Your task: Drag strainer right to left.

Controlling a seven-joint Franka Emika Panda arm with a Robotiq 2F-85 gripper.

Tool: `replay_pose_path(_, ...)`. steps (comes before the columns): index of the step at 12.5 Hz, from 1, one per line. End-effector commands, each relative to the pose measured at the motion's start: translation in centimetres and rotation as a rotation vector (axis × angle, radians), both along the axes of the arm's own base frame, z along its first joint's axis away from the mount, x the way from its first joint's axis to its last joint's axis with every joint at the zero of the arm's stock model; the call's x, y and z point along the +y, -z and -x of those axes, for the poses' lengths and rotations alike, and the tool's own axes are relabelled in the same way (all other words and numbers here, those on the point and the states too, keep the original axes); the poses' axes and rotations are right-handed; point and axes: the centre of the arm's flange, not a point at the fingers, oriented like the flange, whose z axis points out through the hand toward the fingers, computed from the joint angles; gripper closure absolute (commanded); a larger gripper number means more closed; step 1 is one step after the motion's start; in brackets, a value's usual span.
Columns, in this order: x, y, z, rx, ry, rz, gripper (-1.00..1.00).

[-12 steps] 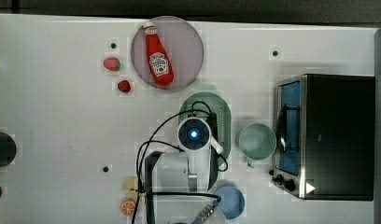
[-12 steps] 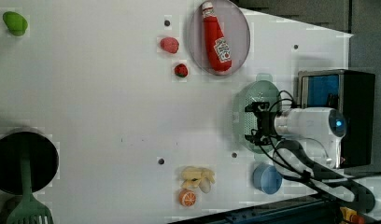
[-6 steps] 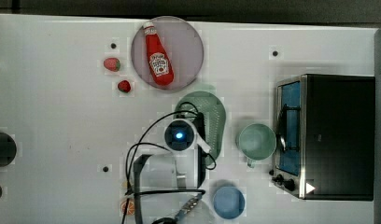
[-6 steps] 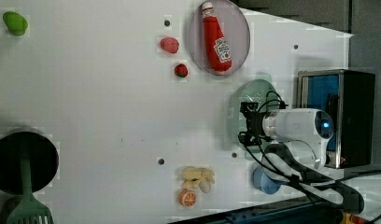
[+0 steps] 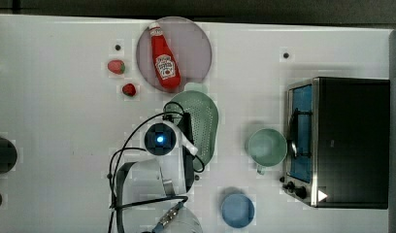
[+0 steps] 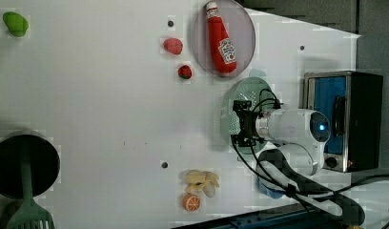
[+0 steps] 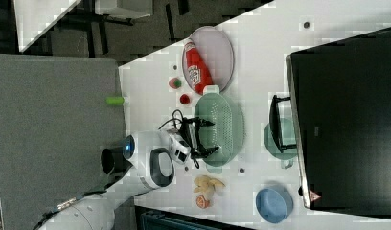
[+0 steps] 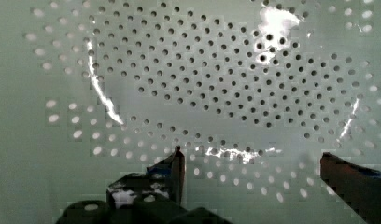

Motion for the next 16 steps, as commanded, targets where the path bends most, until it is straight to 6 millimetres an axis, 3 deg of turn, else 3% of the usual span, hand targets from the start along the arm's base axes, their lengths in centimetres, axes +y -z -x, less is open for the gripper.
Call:
replay_pose_path(1, 3.3, -0.3, -0.5, -0.019, 0.117, -0.005, -1.0)
replay_pose_path(8, 9.5, -0.3, 0.2, -0.026, 0.069, -0.016, -1.0)
replay_pose_path(12, 12.9, 0.0, -0.6, 0.008, 0.089, -0.037, -1.0)
replay_pose_path(16, 17.6, -0.2, -1.3, 0.052, 0.08, -0.061, -1.0)
